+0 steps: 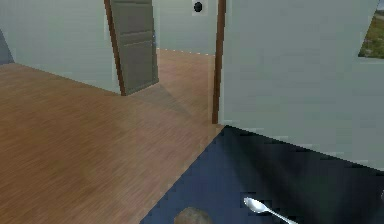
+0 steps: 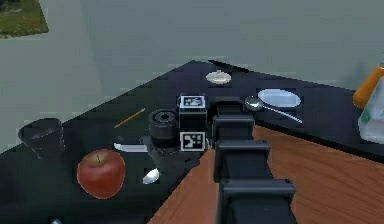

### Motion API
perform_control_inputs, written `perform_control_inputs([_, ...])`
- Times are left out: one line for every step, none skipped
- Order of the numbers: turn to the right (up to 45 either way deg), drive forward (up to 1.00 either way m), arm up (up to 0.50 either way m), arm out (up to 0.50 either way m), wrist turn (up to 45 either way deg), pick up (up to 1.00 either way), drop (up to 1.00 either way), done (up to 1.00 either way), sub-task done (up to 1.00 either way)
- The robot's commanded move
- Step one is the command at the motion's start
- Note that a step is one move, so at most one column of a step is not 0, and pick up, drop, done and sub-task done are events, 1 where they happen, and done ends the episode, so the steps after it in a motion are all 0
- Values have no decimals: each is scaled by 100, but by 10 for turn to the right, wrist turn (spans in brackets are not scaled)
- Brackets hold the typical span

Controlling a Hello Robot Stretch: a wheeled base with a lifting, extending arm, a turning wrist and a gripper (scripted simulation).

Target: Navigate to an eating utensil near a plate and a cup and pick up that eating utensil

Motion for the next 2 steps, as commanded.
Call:
perform_control_inputs([0, 0, -14, 0, 0, 0, 0, 0, 0])
perform_control_inputs([0, 0, 0, 0, 0, 100, 0, 0, 0])
